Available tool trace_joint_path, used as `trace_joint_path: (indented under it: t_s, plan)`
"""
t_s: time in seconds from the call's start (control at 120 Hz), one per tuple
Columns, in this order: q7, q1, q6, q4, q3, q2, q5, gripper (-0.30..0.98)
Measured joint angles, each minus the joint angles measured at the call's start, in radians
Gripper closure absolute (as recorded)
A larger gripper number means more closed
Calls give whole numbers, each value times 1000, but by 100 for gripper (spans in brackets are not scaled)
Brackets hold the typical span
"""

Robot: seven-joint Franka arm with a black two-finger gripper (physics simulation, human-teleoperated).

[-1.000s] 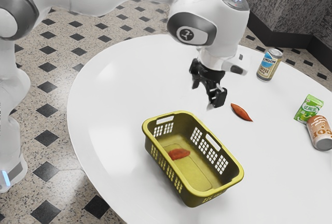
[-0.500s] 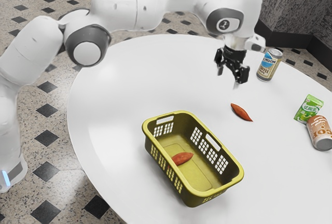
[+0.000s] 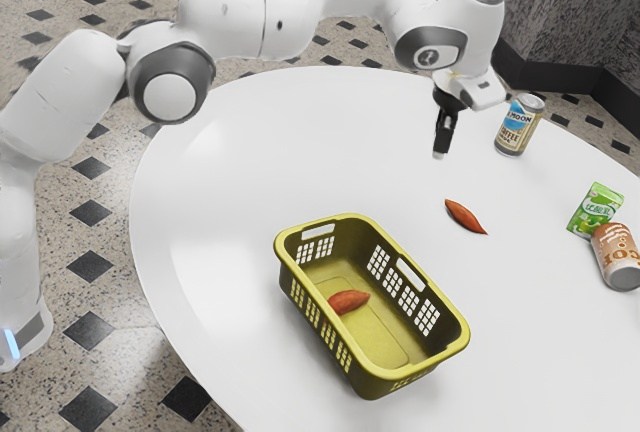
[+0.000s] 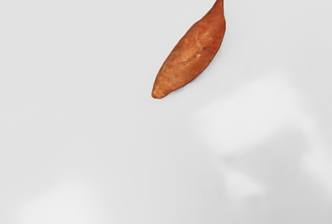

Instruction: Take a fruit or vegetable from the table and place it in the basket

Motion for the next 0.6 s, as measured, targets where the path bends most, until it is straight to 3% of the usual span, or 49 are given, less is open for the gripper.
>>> trace_joint_path:
  t_s: [0.142,0.317,0.6]
  plan:
    - [211,45,173,0,-56,133,-67,0]
    - [436,56,290,-11,-63,161,-87,0]
    - [709,49,345,-42,-114,173,-24,1]
